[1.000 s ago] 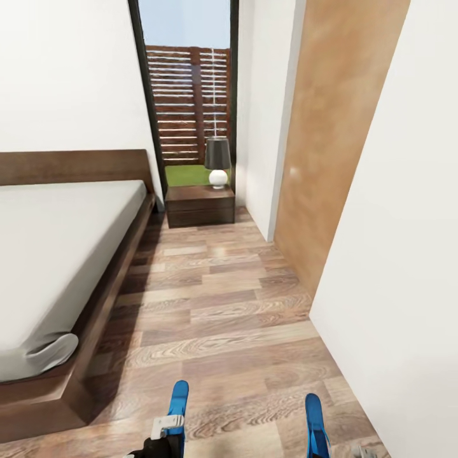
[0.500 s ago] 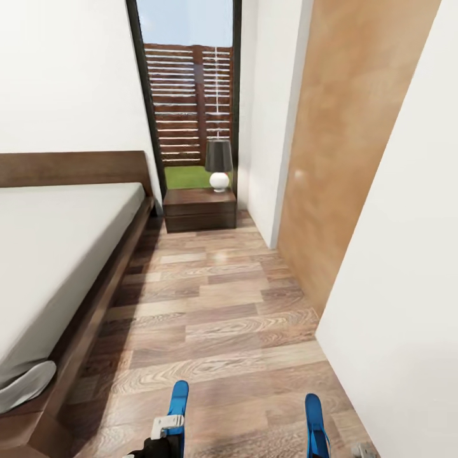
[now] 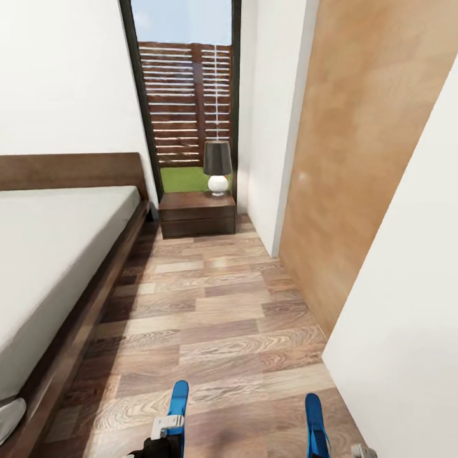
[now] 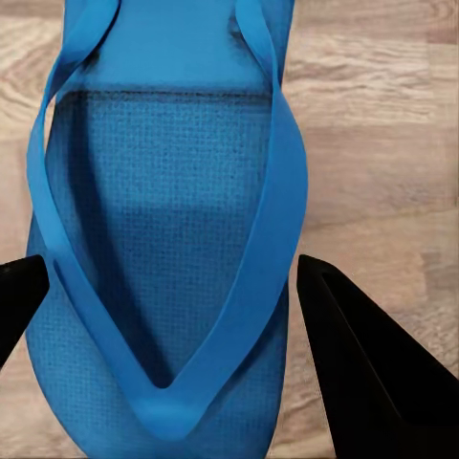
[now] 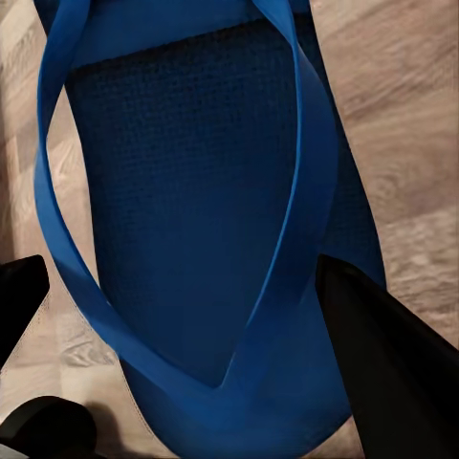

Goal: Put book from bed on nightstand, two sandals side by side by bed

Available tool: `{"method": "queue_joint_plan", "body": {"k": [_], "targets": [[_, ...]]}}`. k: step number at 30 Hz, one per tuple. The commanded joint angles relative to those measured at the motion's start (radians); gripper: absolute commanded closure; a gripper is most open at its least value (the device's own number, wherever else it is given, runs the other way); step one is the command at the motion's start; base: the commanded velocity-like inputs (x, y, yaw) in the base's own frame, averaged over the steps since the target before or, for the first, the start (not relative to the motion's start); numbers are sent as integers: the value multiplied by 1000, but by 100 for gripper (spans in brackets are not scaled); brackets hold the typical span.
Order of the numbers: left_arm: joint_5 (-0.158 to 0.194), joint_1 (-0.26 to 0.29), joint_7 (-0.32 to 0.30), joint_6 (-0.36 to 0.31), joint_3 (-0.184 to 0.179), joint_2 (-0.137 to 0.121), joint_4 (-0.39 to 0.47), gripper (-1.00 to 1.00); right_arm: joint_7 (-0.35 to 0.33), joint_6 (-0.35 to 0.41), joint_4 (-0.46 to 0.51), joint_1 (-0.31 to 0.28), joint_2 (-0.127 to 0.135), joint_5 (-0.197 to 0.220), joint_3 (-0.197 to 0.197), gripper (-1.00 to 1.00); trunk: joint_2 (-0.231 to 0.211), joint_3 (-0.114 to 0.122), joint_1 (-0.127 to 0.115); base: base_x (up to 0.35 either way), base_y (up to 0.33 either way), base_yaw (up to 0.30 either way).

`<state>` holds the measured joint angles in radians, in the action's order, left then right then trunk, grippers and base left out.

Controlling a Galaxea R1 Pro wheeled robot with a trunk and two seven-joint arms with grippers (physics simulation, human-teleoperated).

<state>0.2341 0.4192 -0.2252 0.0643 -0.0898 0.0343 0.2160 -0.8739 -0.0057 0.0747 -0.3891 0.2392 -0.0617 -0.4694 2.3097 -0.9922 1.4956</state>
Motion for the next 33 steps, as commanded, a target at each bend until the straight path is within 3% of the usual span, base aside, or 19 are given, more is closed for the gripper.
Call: {"method": "queue_joint_plan", "body": {"k": [1,13,33], "targets": [[10,1,0,4,-8,-1,-1,100,-4,0,0,-1,0,-6,-8,100,0,-1,0,331,-1,0],[10,1,0,5,-8,-1,-1,100,-4,0,-1,-1,0,-6,-8,100,0,-1,0,331,0,103],[10,1,-1,3,-8,-1,-1,100,-2,0,-1,-1,0,-6,-8,100,0,-1,0,331,0,4]]}}
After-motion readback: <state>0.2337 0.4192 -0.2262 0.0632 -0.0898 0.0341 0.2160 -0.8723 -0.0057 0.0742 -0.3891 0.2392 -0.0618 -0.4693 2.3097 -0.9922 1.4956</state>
